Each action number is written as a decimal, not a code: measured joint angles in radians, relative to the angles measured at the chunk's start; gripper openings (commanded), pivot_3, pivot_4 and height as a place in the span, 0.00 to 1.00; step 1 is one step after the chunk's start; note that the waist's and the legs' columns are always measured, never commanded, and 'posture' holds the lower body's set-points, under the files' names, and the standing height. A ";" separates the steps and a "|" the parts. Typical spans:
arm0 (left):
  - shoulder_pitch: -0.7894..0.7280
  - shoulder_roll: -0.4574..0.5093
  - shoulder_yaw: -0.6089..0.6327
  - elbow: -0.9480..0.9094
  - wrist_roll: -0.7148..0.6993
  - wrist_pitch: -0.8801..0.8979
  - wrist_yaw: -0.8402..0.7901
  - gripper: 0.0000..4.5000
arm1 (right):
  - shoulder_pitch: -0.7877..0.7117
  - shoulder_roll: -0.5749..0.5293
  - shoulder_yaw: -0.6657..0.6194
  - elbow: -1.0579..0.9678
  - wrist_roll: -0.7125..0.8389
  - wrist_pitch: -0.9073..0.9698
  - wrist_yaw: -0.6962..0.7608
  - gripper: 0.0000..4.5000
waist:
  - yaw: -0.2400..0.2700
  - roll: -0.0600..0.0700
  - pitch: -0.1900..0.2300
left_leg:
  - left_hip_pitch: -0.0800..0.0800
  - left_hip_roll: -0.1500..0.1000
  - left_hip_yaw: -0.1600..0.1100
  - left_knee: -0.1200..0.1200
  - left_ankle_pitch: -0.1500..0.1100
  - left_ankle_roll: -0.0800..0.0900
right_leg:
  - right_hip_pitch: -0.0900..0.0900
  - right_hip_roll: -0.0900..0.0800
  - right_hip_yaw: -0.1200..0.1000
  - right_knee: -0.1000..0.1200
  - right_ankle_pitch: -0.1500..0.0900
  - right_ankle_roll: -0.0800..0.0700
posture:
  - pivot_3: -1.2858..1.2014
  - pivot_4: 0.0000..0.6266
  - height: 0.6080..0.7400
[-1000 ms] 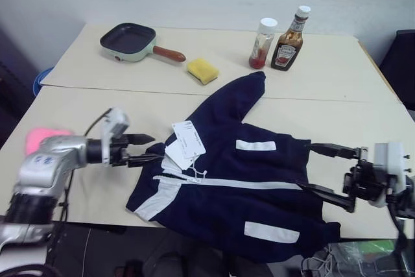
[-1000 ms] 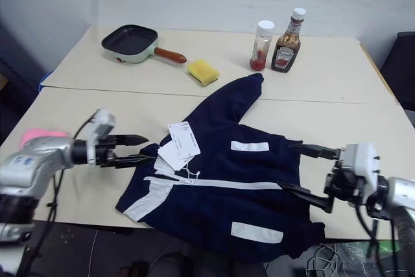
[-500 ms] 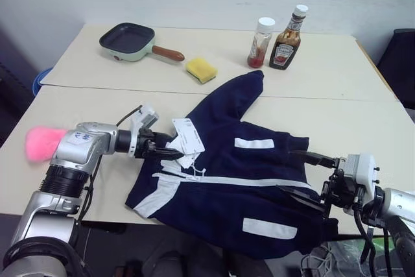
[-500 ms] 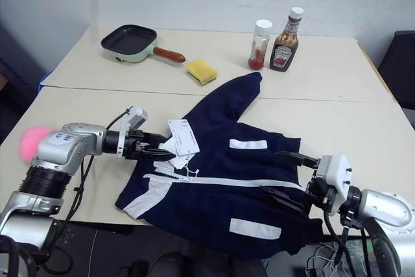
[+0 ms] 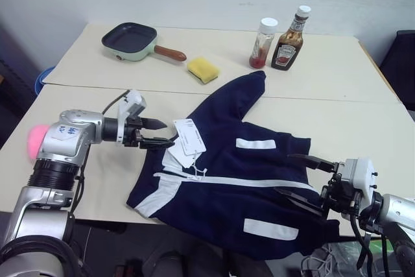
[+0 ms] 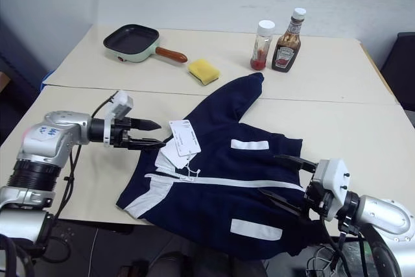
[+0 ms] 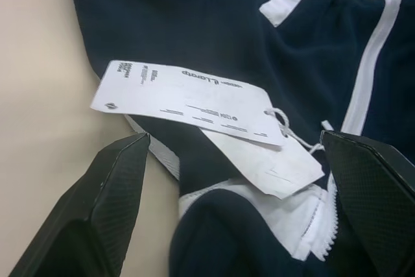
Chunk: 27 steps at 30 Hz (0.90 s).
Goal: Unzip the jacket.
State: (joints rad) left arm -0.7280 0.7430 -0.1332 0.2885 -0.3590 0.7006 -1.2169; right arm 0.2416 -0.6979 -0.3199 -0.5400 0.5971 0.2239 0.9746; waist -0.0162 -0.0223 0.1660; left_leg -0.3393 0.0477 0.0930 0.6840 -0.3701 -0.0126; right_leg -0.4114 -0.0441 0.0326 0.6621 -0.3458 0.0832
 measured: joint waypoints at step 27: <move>-0.012 -0.068 -0.061 0.033 0.047 0.001 0.016 0.30 | 0.026 0.003 0.017 -0.013 0.004 0.015 -0.031 1.00 | 0.011 0.000 0.000 | 0.000 0.000 0.001 0.000 0.000 0.000 | -0.001 0.001 0.000 0.000 0.000 0.000 | 0.52 0.24 1.00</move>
State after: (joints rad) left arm -0.7398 0.6746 -0.1944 0.3211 -0.3124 0.7017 -1.2007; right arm 0.2673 -0.6952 -0.3028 -0.5527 0.6012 0.2389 0.9431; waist -0.0054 -0.0225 0.1661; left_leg -0.3394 0.0482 0.0936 0.6838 -0.3700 -0.0128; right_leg -0.4120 -0.0433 0.0328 0.6622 -0.3458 0.0832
